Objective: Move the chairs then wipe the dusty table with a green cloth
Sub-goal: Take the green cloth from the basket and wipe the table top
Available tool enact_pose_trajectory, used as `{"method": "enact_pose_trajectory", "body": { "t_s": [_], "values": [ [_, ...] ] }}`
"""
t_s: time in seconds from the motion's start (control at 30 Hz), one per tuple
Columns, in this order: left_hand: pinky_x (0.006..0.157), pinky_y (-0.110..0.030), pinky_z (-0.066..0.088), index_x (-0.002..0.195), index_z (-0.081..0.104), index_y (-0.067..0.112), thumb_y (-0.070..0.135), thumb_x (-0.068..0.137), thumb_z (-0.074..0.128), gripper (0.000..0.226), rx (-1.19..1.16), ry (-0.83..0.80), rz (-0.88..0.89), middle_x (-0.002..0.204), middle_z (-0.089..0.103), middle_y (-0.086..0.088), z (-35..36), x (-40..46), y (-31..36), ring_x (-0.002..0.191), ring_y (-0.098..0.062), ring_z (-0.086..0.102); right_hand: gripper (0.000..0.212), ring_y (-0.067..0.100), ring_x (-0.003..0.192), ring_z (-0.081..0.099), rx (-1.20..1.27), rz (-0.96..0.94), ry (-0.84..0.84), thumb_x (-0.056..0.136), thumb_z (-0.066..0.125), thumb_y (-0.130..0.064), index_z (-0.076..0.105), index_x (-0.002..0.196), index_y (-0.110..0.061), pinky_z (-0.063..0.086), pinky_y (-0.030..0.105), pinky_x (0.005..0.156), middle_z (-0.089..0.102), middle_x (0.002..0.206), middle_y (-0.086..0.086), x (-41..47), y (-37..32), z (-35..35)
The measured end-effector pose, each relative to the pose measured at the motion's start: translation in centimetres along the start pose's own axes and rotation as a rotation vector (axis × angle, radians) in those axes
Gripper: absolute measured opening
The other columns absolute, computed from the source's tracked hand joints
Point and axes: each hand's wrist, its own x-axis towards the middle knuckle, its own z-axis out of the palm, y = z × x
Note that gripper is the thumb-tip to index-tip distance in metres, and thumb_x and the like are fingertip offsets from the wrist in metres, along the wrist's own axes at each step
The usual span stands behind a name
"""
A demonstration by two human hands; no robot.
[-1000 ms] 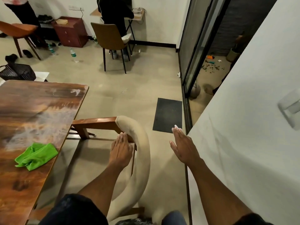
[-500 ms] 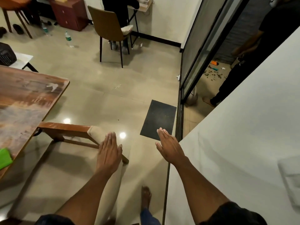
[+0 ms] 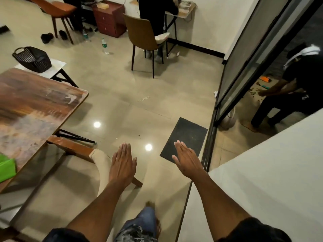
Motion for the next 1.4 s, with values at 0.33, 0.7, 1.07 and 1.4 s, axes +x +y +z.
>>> {"method": "enact_pose_trajectory", "body": {
  "t_s": [0.33, 0.7, 1.07, 1.4],
  "values": [
    [0.132, -0.037, 0.0, 0.169, -0.004, 0.007, 0.04, 0.116, 0.022, 0.068, 0.074, 0.019, -0.114, 0.178, -0.006, -0.012, -3.5, 12.5, 2.8, 0.166, -0.022, -0.003, 0.063, 0.022, 0.163, 0.014, -0.041, -0.121, -0.011, 0.114, 0.032, -0.041, 0.015, 0.168, -0.012, 0.017, 0.041, 0.13, 0.018, 0.176, 0.009, 14.6, 2.2, -6.8],
    [0.131, -0.043, 0.017, 0.168, 0.017, 0.004, 0.037, 0.114, 0.037, 0.067, 0.081, 0.1, -0.192, 0.176, 0.015, -0.016, -5.5, 24.1, 4.7, 0.165, -0.027, 0.014, 0.064, 0.019, 0.164, 0.009, -0.078, -0.167, -0.037, 0.115, 0.028, -0.043, 0.011, 0.169, -0.015, 0.011, 0.038, 0.131, 0.012, 0.177, 0.005, 27.1, 5.8, -13.4],
    [0.116, -0.045, 0.046, 0.153, 0.05, -0.003, 0.035, 0.102, 0.036, 0.065, 0.142, 0.395, -0.624, 0.161, 0.047, -0.02, -11.8, 28.4, 0.3, 0.149, -0.032, 0.05, 0.096, 0.031, 0.156, 0.037, -0.159, -0.688, -0.109, 0.098, 0.005, -0.069, 0.036, 0.162, -0.005, 0.035, 0.045, 0.122, 0.038, 0.168, 0.014, 45.5, -5.3, -18.0],
    [0.103, -0.051, 0.058, 0.137, 0.068, -0.002, 0.034, 0.093, 0.043, 0.062, 0.087, 0.36, -1.074, 0.14, 0.067, -0.021, -14.7, 20.9, -8.6, 0.131, -0.034, 0.067, 0.093, 0.023, 0.162, 0.021, -0.244, -1.136, -0.228, 0.093, 0.004, -0.066, 0.024, 0.167, -0.011, 0.025, 0.038, 0.127, 0.026, 0.174, 0.009, 50.2, -24.4, -14.4]
  ]
}}
